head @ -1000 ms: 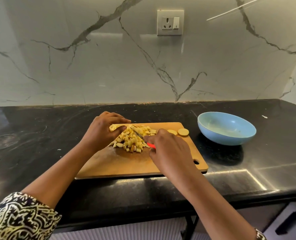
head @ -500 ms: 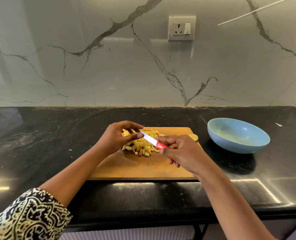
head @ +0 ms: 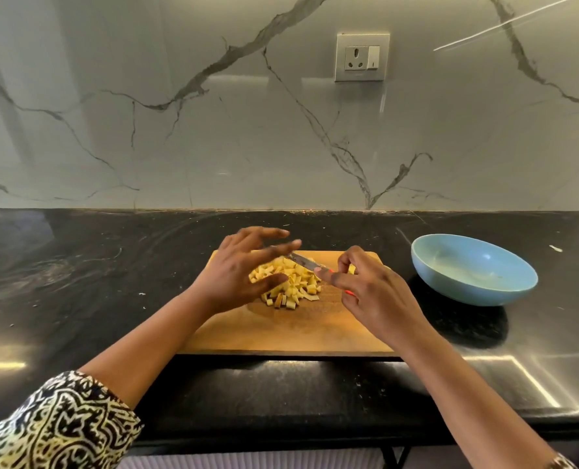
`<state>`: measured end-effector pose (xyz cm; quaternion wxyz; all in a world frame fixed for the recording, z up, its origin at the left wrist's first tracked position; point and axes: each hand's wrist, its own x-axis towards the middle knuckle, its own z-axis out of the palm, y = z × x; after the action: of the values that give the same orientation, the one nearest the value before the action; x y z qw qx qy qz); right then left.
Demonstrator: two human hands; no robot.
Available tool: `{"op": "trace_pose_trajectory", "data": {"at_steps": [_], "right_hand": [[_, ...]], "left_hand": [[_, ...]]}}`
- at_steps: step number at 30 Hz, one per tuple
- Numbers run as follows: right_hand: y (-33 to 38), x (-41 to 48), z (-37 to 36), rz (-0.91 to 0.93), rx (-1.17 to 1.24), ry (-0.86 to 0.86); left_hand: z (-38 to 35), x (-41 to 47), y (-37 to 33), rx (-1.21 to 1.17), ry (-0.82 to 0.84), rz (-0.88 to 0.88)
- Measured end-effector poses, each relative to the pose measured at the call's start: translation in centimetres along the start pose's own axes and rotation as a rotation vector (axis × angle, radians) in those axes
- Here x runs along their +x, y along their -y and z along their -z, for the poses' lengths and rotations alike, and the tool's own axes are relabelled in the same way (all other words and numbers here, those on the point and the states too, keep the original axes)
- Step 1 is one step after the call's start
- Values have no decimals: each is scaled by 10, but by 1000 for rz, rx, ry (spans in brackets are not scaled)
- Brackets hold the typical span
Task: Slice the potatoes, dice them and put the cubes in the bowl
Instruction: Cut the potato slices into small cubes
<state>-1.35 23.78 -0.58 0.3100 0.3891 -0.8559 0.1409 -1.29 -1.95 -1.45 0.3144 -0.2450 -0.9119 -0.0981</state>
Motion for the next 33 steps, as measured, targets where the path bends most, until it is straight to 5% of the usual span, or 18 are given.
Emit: {"op": "trace_pose_trajectory", "data": {"at_steps": [6, 13, 20, 24, 27, 33], "right_hand": [[-9, -7, -4, -91, 58, 28], [-25, -15, -3, -236, 72, 56], [-36, -22, -1, -398, 213, -1], [-47, -24, -1, -466, 210, -48], [-53, -29, 3, -514, 205, -39], [-65, -47, 16, -590, 220, -29]], "left_hand": [[0, 2, 11, 343, 115, 59], [7, -1, 1, -445, 73, 476], [-1, -2, 5, -156, -16, 109], [-7, 6, -20, 102, 288, -261], [-11, 17, -31, 281, 511, -240], [-9, 14, -28, 243, 283, -284]]}}
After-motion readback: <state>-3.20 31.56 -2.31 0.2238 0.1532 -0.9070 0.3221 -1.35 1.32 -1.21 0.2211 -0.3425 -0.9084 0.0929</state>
